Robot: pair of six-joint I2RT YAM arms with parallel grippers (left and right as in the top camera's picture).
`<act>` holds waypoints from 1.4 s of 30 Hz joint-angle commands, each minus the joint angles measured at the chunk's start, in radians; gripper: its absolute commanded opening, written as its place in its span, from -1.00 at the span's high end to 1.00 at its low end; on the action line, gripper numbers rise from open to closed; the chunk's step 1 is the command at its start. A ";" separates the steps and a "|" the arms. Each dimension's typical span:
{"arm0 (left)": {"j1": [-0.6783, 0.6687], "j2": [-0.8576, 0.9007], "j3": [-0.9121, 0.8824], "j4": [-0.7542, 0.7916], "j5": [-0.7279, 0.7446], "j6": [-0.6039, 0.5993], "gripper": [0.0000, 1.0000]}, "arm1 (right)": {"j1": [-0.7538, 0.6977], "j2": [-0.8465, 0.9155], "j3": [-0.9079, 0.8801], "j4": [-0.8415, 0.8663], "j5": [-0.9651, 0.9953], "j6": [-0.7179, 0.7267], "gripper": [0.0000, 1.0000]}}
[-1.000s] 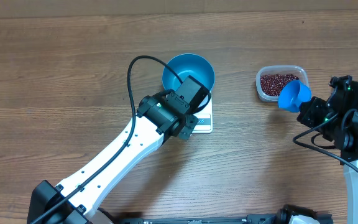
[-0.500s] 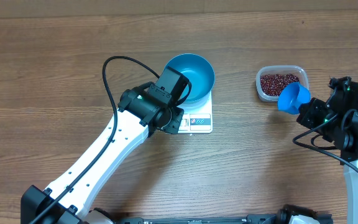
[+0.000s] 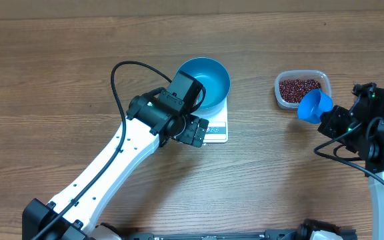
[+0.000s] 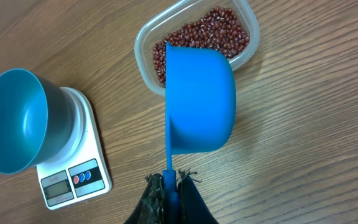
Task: Scoop item into bowl and weigh 150g on scale
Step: 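Raise the left gripper away from the scale, then lower the blue scoop into the red bean tub with the right gripper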
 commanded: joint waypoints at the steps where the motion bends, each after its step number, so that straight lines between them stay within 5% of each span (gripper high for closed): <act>1: 0.004 -0.024 0.006 0.004 0.011 -0.003 -0.99 | -0.004 -0.002 0.029 0.003 -0.001 -0.005 0.93; 11: 0.004 -0.024 0.006 0.004 0.011 -0.003 -0.99 | -0.003 -0.006 0.078 -0.015 -0.002 -0.009 0.93; 22: 0.004 -0.024 0.006 0.004 0.011 -0.003 -0.99 | -0.002 0.047 0.469 -0.168 0.013 -0.091 0.93; 32: 0.004 -0.024 0.006 0.004 0.011 -0.003 -0.99 | 0.280 0.430 0.920 -0.406 0.407 -0.117 0.93; 36: 0.004 -0.024 0.006 0.004 0.011 -0.003 -0.99 | 0.425 0.626 0.974 -0.489 0.689 -0.116 0.93; 42: 0.004 -0.024 0.006 0.004 0.011 -0.003 -0.99 | 0.453 0.829 0.974 -0.546 0.752 -0.053 0.93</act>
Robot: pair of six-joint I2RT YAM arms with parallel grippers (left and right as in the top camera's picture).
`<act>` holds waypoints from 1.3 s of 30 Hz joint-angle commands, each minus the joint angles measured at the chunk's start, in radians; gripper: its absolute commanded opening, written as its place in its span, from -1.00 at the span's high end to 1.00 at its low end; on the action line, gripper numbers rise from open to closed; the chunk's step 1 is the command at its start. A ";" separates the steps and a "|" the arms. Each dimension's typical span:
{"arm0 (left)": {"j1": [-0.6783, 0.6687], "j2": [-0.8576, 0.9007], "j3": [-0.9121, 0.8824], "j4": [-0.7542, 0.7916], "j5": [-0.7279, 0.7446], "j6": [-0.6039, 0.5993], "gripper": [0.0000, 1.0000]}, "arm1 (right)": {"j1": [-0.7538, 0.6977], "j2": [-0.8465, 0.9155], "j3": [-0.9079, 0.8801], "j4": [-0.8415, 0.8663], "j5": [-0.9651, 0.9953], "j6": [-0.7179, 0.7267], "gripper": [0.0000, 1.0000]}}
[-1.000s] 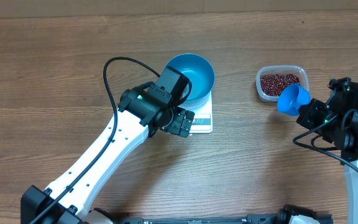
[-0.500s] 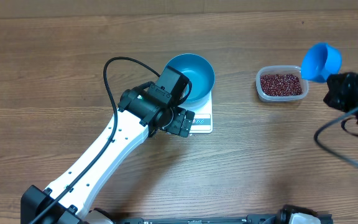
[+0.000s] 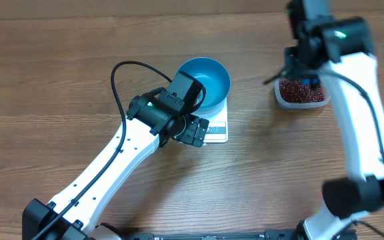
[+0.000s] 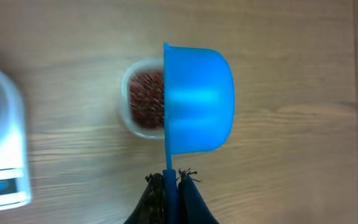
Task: Scoop item into bowl and weigh 150g on scale
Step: 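Lower the blue scoop into the red bean tub with the right gripper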
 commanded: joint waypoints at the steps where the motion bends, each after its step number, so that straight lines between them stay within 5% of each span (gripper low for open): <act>1: 0.004 -0.024 0.006 0.001 0.008 -0.003 -0.99 | 0.000 0.095 0.019 -0.024 0.121 0.046 0.93; 39: 0.004 -0.024 0.006 0.001 0.008 -0.002 -0.99 | -0.071 0.259 -0.015 0.018 0.128 0.098 0.93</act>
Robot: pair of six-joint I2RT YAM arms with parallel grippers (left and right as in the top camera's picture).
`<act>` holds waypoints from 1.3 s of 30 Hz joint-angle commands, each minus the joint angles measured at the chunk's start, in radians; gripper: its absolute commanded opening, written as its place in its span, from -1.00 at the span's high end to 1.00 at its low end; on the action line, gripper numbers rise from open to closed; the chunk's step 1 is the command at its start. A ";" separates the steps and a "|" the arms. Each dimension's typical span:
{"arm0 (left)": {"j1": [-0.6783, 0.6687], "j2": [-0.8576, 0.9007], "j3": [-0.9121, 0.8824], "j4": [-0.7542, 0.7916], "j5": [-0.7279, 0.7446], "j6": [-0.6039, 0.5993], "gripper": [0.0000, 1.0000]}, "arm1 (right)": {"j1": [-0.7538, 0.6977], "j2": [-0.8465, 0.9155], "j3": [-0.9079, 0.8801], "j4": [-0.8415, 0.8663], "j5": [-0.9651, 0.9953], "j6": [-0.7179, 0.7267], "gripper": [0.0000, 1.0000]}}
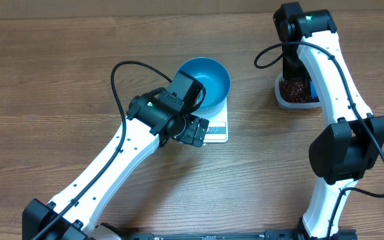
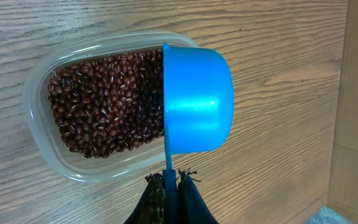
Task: Scoop item into bowl and weigh 150g on scale
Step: 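Lower the blue scoop into the red bean tub with the right gripper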
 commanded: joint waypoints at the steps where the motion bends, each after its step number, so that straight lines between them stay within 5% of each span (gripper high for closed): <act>1: 0.004 -0.024 0.006 0.001 0.008 -0.002 -0.99 | 0.003 -0.006 -0.025 0.012 0.003 0.004 0.93; 24: 0.004 -0.024 0.006 0.001 0.008 -0.003 -0.99 | 0.004 -0.007 -0.089 0.066 -0.182 -0.053 0.93; 39: 0.004 -0.024 0.006 0.001 0.008 -0.003 -0.99 | -0.021 -0.026 -0.038 0.004 -0.003 0.006 0.93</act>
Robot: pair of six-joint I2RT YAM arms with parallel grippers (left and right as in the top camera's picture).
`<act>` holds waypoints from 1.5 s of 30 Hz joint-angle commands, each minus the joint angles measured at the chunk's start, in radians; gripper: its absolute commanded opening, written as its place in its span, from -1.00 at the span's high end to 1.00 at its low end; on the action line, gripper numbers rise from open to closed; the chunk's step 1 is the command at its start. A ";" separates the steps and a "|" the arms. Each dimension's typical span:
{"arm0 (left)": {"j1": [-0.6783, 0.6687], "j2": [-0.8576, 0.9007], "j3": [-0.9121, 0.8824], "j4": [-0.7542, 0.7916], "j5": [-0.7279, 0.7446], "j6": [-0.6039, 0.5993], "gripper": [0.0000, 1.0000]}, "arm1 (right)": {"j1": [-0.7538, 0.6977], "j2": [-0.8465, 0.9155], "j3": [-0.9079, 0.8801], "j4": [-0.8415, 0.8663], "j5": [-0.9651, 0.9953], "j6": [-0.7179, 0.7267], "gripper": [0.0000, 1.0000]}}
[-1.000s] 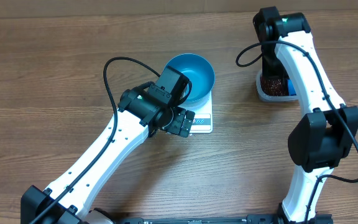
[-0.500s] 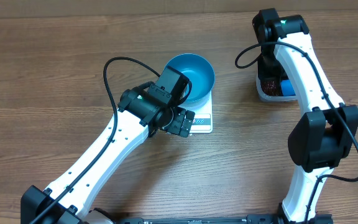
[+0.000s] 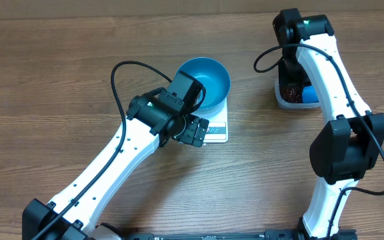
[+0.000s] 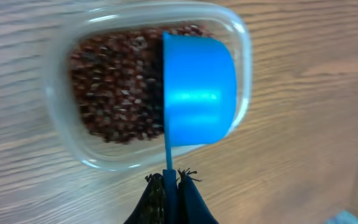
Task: Scoop item into bowl and weigh 150g on scale
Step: 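Lower the blue scoop into the red bean tub with the right gripper, then drag the scoop through the beans with the right gripper to fill it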
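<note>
A blue bowl (image 3: 205, 81) stands on the white scale (image 3: 217, 127). My left gripper (image 3: 195, 131) rests at the scale's front left corner, and its jaws are too hard to make out from above. My right gripper (image 4: 169, 182) is shut on the thin handle of a blue scoop (image 4: 197, 90). The scoop lies on its side, its open face to the left, within the rim of a clear container of red beans (image 4: 114, 93), at that container's right end. From overhead the container (image 3: 289, 101) is partly hidden under my right arm, with a bit of the scoop (image 3: 311, 94) showing.
The wooden table (image 3: 59, 80) carries the scale near its middle and the bean container at the back right. My right arm (image 3: 325, 73) reaches from the front right edge up and over the container. A black cable loops off my left arm (image 3: 115, 87).
The scoop, which hung over the container's right edge, now sits inside the container's outline against the beans. The wrist view is blurred. My left arm, the bowl and the scale have not moved.
First my right gripper held the empty scoop low at the right of the table, near the container. Then it was high above the container, then close over it, and now the scoop is down among the beans. My left gripper stayed by the scale throughout.
</note>
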 commanded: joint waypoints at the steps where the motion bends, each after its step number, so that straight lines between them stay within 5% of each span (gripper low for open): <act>1: 0.004 -0.024 0.006 0.001 0.008 -0.002 -0.99 | -0.011 -0.026 0.032 -0.011 0.093 0.036 0.93; 14: 0.004 -0.024 0.006 0.001 0.008 -0.003 -0.99 | -0.015 -0.007 0.031 0.016 -0.010 0.021 0.93; 27: 0.004 -0.024 0.006 0.001 0.008 -0.002 -0.99 | -0.014 -0.007 0.031 0.031 -0.260 -0.162 0.93; 36: 0.004 -0.024 0.006 0.001 0.008 -0.003 -0.99 | -0.033 -0.007 0.031 0.050 -0.166 -0.115 0.93; 45: 0.004 -0.024 0.006 0.001 0.008 -0.003 -0.99 | -0.035 -0.006 0.031 0.069 -0.321 -0.174 0.93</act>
